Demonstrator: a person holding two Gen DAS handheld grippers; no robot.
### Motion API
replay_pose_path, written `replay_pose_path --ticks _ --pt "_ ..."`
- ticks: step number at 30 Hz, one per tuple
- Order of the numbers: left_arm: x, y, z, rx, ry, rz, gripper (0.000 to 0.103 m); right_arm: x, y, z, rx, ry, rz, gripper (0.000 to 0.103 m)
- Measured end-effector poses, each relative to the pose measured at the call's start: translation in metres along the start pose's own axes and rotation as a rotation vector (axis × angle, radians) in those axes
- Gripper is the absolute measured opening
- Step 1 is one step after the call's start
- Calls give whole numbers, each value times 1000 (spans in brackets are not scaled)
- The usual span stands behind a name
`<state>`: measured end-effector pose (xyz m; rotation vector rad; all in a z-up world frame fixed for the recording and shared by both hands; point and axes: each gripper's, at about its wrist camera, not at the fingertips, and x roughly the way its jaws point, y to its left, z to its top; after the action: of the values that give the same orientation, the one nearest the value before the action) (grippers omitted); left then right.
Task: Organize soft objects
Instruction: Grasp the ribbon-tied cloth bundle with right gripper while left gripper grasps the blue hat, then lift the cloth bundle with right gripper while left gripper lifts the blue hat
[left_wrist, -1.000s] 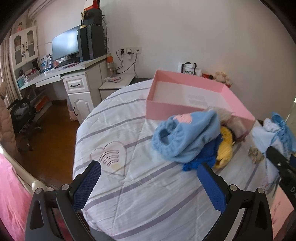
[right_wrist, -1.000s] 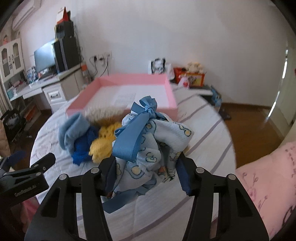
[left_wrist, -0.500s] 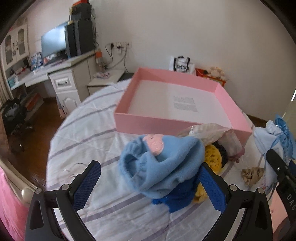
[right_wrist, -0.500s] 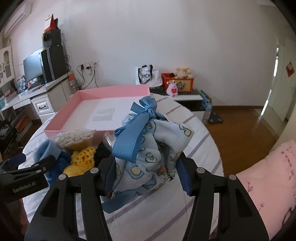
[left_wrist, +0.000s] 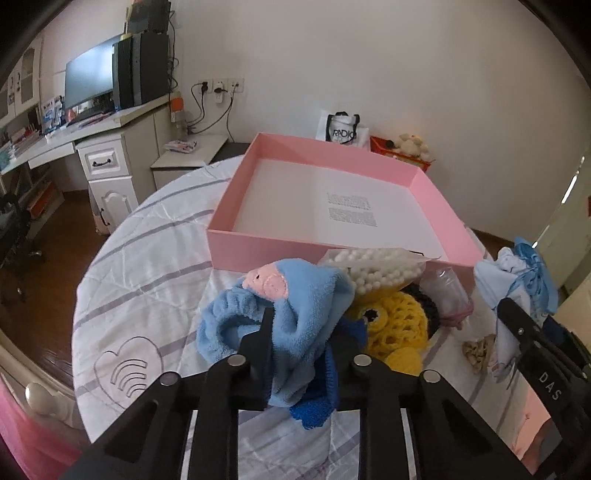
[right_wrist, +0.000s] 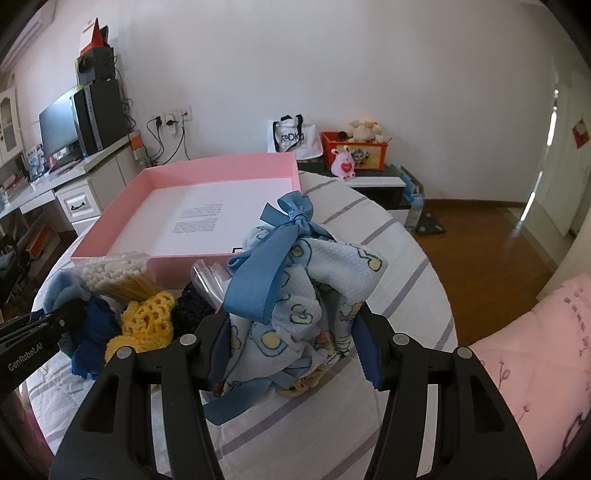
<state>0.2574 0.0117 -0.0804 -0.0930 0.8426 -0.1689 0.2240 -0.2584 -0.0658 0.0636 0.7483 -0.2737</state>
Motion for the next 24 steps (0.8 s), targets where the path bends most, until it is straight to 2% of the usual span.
replay_pose_path --ticks 12,24 --pt "-55 1 -12 28 -98 14 17 -31 -2 -8 -9 -49 16 54" --pt "-133 -7 -45 55 -231 8 17 -99 7 -15 -37 -174 56 54"
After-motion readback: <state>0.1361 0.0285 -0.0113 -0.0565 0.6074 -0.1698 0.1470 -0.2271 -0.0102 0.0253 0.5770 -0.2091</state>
